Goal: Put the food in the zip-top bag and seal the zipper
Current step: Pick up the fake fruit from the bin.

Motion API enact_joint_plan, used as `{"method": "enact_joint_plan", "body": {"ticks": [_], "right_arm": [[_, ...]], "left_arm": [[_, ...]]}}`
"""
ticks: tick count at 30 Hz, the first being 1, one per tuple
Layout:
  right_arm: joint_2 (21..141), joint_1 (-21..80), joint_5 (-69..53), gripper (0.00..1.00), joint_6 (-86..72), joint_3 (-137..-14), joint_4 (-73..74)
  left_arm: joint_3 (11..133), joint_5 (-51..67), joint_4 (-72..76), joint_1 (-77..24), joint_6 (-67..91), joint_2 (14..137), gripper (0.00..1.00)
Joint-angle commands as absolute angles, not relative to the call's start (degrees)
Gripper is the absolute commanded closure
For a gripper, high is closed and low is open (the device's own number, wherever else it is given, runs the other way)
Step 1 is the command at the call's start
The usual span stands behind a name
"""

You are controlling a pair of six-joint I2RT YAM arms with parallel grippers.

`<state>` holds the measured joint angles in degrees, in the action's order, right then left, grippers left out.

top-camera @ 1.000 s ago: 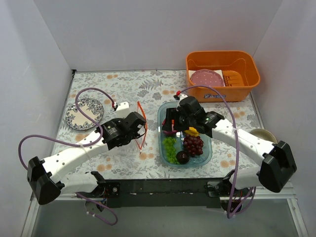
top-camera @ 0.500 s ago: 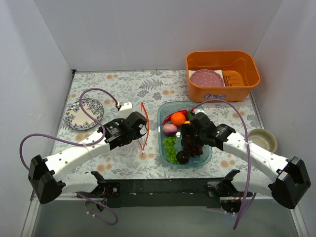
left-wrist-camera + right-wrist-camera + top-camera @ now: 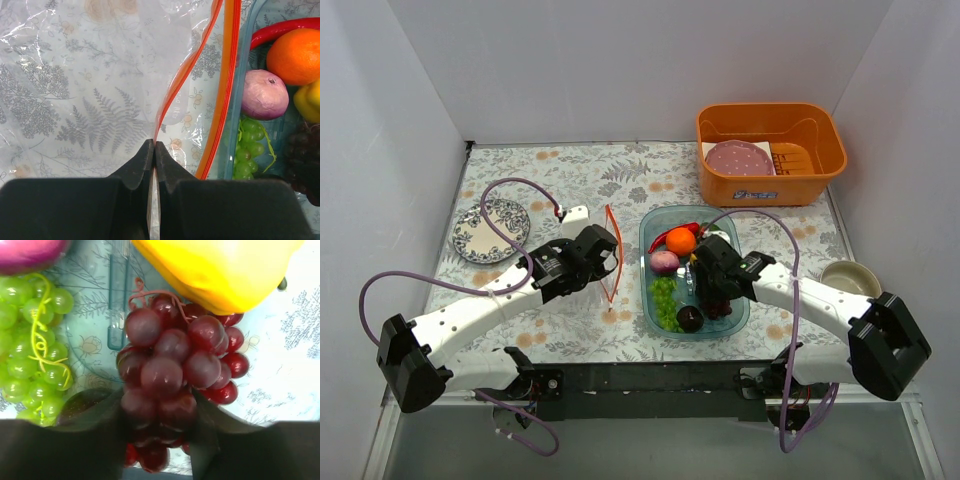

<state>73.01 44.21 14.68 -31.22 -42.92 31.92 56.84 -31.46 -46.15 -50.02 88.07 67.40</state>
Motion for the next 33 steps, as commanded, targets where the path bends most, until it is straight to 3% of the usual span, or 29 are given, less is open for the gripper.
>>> {"method": "enact_joint_plan", "body": {"ticks": [1, 2, 4, 19, 33], "right_arm": [[69.4, 43.8, 16.8, 0.76, -31.1, -43.2, 30.4], [68.7, 43.8, 16.5, 0.89, -31.3, -43.4, 30.5], [66.7, 43.8, 15.7, 0.98, -31.3, -44.2, 30.6], [57.7, 43.9, -0.8, 0.99, -31.9, -50.9, 18.4], [62.4, 43.8, -21.4, 0.99, -42.4, -48.5, -16.6]], "left_arm": [[57.4, -31.6, -45.5, -49.6, 87.0, 66.8, 1.00], [57.4, -31.6, -45.4, -49.7, 87.0, 66.8, 1.00], [57.1, -31.5, -45.5, -49.5, 87.0, 66.9, 1.00], [57.2, -30.8, -45.4, -49.1, 86.8, 66.6, 1.00], [57.7, -28.8, -43.6, -49.1, 85.9, 66.1, 1.00]]}}
